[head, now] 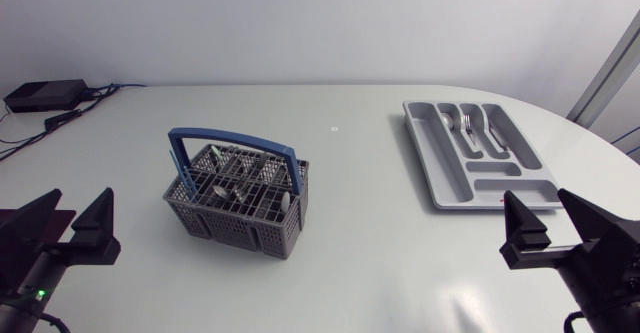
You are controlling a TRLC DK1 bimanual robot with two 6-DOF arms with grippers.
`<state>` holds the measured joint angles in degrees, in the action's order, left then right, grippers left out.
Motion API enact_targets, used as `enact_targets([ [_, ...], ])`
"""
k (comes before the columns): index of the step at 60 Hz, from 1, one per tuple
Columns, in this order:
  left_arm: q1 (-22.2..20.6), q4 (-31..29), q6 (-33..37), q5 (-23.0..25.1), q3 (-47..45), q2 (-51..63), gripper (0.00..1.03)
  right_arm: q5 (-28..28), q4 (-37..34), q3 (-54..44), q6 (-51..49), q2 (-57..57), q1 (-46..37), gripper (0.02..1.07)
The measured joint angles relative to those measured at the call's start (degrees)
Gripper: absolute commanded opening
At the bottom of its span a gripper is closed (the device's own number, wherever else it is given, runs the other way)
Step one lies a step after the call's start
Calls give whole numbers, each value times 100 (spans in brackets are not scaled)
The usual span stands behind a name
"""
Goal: Unload the cutlery basket into the drawer organizer.
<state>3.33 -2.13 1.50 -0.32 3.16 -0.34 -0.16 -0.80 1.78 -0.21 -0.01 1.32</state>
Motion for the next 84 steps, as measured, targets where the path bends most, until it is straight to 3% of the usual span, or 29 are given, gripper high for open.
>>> enact_targets([
  [37, -127, -96, -44, 0, 726, 260, 99, 70, -37, 852, 0, 922, 507, 103],
  [60, -310, -111, -151, 0, 1202, 1746, 98, 313, 125, 1344, 74, 2286, 1211, 103],
  [68, -310, -490, -31, -2, 1515, 2332, 96, 358, 98, 1412, 131, 2662, 1576, 102],
  [84, -319, -1088, 448, -26, 2396, 3530, 92, 601, -807, 2306, 127, 3711, 2463, 102],
])
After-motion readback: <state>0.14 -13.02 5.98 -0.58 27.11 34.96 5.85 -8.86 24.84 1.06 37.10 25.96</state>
